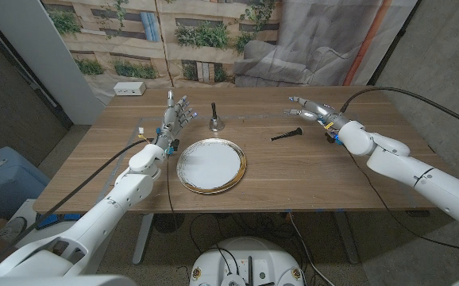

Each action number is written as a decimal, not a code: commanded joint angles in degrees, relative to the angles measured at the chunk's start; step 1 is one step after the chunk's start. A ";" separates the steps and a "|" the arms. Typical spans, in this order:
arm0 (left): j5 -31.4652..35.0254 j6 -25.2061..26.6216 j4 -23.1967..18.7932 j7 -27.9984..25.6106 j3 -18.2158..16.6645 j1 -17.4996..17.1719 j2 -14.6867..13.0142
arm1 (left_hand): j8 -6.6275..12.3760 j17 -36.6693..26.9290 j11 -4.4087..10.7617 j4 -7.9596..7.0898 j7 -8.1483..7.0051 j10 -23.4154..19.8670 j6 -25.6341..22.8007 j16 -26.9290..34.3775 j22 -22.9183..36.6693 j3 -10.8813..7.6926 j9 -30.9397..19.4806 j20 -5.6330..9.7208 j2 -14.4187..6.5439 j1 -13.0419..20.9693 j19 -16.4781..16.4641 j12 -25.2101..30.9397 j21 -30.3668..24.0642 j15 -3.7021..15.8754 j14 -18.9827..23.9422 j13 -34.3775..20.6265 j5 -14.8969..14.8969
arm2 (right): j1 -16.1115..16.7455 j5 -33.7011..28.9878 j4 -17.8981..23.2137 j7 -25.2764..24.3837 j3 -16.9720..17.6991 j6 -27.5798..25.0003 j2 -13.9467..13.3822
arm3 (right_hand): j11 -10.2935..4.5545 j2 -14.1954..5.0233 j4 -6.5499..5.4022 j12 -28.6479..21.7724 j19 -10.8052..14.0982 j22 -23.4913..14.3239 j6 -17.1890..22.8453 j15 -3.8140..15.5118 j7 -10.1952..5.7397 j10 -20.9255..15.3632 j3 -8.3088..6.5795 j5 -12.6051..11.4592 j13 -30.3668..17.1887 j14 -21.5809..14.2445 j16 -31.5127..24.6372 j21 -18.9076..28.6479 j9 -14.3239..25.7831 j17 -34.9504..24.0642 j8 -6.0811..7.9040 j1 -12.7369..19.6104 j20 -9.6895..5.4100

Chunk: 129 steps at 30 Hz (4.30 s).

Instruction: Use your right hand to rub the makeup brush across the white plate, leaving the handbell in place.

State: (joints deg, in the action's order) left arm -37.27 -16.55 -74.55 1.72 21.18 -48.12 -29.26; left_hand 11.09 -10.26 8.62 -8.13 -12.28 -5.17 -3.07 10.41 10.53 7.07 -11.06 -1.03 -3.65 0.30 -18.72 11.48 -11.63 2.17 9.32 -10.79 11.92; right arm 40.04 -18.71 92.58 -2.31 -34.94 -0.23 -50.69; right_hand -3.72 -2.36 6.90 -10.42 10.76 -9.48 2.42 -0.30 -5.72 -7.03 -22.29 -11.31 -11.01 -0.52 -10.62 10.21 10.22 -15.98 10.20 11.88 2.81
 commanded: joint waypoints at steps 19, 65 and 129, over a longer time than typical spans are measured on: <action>-0.01 0.00 0.01 0.00 -0.01 0.01 0.00 | 0.20 -0.08 0.48 -0.41 -0.38 -0.16 -0.08 0.20 0.26 -0.01 -0.12 -0.07 -0.86 -0.03 -0.33 0.41 -0.36 0.75 0.57 -0.15 0.42 | -9.28 -20.16 3.05 18.82 -7.82 -4.44 -0.63 | -1.38 0.51 3.88 -0.94 -1.64 -0.18 -0.81 -1.01 -2.43 -0.37 -2.71 -0.40 -0.39 1.71 -0.58 0.12 0.45 1.32 1.37 7.56 1.07; -0.01 -0.02 0.04 0.01 0.00 0.03 0.01 | 0.19 -0.08 0.39 -0.41 -0.37 -0.12 -0.04 0.18 0.26 0.01 -0.12 -0.04 -0.86 -0.03 -0.35 0.40 -0.37 0.77 0.56 -0.15 0.41 | -13.90 -38.44 -0.10 29.03 -15.55 -4.80 5.17 | -6.11 3.50 3.32 -3.79 5.73 -0.25 14.89 4.40 -6.74 -17.11 -6.44 -2.29 -0.48 -9.46 -5.29 1.39 0.82 3.36 6.02 24.34 -0.64; -0.01 -0.03 0.03 0.01 0.00 0.01 0.01 | 0.20 -0.08 0.40 -0.41 -0.37 -0.13 -0.07 0.19 0.26 0.03 -0.12 -0.07 -0.86 -0.02 -0.32 0.40 -0.36 0.77 0.55 -0.15 0.42 | -14.42 -42.72 -5.63 19.21 -17.89 -2.60 6.68 | -9.12 0.05 2.79 -2.85 11.05 -0.32 41.07 11.25 -6.91 -43.37 -0.45 0.77 -1.08 -22.87 -13.45 1.09 2.53 0.69 14.86 38.15 -3.61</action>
State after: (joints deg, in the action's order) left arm -37.28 -16.58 -74.54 1.73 21.16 -48.12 -29.27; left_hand 11.09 -10.25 8.60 -8.13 -12.28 -5.19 -3.08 10.41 10.53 7.07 -11.04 -1.03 -3.65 0.30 -18.72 11.48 -11.62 2.17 9.32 -10.78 11.92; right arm 25.91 -60.84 88.85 19.52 -52.02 -3.98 -44.22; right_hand -12.69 -2.13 9.64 -13.28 21.14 -9.45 42.61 2.35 -12.70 -49.47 -22.97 -10.58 -11.89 -22.66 -23.44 11.36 12.32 -15.06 24.41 49.19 -0.61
